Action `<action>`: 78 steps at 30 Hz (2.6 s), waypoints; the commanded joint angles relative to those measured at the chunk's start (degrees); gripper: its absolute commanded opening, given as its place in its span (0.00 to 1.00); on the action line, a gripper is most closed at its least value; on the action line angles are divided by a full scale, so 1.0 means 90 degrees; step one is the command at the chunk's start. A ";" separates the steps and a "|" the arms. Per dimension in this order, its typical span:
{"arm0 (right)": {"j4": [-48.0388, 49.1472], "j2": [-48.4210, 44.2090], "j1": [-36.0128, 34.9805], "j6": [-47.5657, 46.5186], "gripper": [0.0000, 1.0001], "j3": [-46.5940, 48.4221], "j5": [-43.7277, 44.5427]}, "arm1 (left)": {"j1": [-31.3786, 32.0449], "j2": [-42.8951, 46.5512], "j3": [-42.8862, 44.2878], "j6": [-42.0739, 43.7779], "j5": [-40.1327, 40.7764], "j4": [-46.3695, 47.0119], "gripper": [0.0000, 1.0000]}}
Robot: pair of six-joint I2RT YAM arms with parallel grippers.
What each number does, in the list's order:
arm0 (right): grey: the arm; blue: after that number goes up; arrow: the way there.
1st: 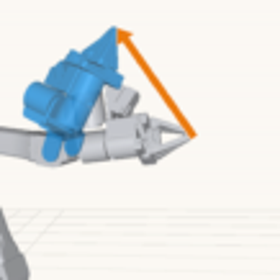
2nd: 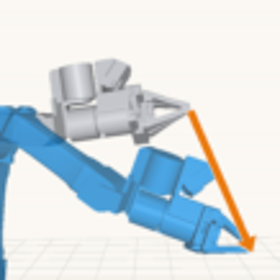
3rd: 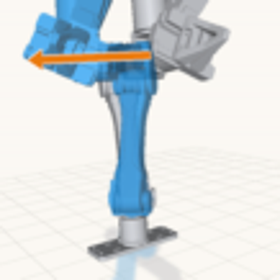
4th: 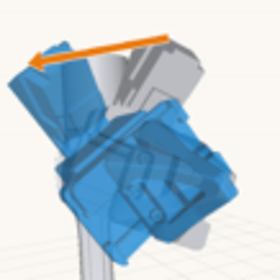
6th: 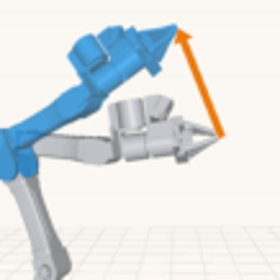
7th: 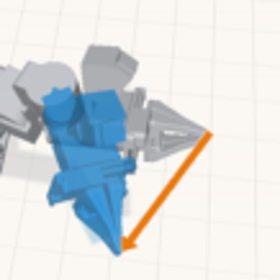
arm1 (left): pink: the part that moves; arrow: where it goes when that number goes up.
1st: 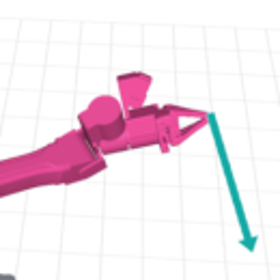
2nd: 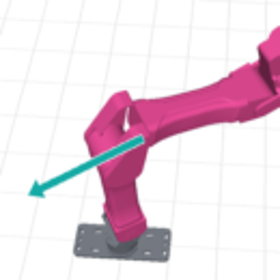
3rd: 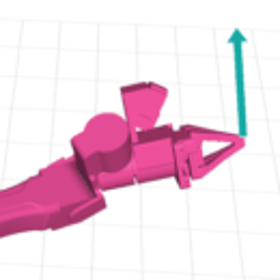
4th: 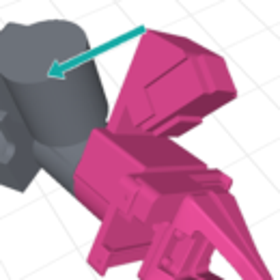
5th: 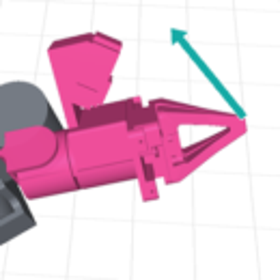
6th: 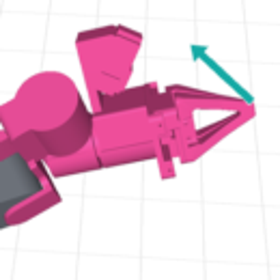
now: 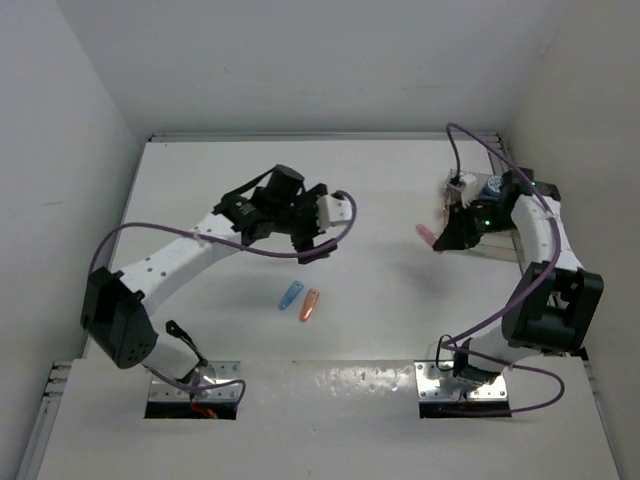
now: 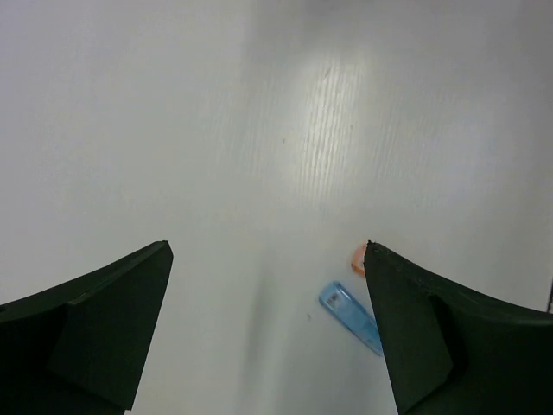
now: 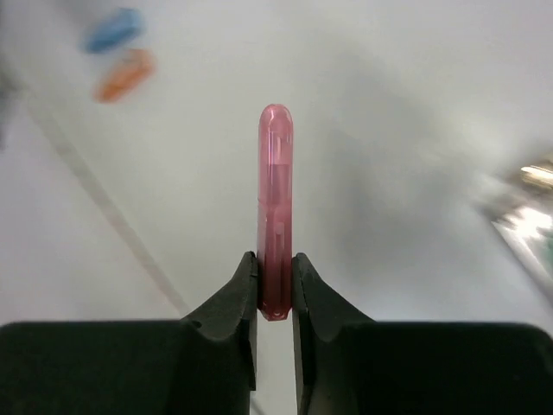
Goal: Sort the stationery into containers
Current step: Place the stationery in the storage box, then pick up the stationery from the center of the board.
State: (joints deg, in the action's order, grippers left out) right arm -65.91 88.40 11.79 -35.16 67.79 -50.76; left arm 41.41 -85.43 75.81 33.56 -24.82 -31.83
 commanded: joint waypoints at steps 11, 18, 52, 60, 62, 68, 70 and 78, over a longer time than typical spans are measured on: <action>0.2459 0.0734 0.1444 -0.3631 0.00 0.0789 0.2748 | -0.1348 0.0391 -0.1539 -0.2957 0.0530 0.0589 1.00; 0.2724 0.1163 0.1658 -0.4540 0.00 0.0544 0.2984 | -0.1681 0.0244 -0.1909 -0.4070 0.1488 0.0754 1.00; 0.1942 -0.0398 0.1610 -0.2784 0.58 -0.0159 0.1773 | -0.0392 -0.0401 -0.3481 -0.4793 0.2132 0.1769 0.68; 0.1796 -0.0652 0.1522 -0.2209 0.58 -0.0150 0.1500 | -0.0304 -0.1366 -0.2917 -0.4745 0.2631 0.1536 0.38; 0.1534 -0.0691 0.1464 -0.1867 0.58 -0.0043 0.1305 | -0.0323 -0.1591 -0.2634 -0.4686 0.2611 0.1371 0.24; 0.1053 -0.1469 0.1298 -0.1378 0.58 -0.0333 -0.0139 | -0.1034 -0.1739 -0.1561 -0.4705 0.1160 0.1067 0.00; 0.1335 -0.1949 0.0957 -0.1338 0.58 -0.0868 -0.0413 | -0.1289 -0.1622 -0.1403 -0.4812 -0.0280 0.1193 0.00; 0.3502 -0.4196 -0.1181 -0.2098 0.59 -0.2335 -0.0337 | -0.1155 -0.1505 -0.0591 -0.6130 -0.3099 0.1603 0.00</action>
State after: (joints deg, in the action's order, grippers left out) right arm -44.25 53.80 5.85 -50.04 48.99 -50.87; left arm 28.56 -101.10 68.31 -15.97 -38.44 -19.46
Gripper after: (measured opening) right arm 0.582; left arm 0.339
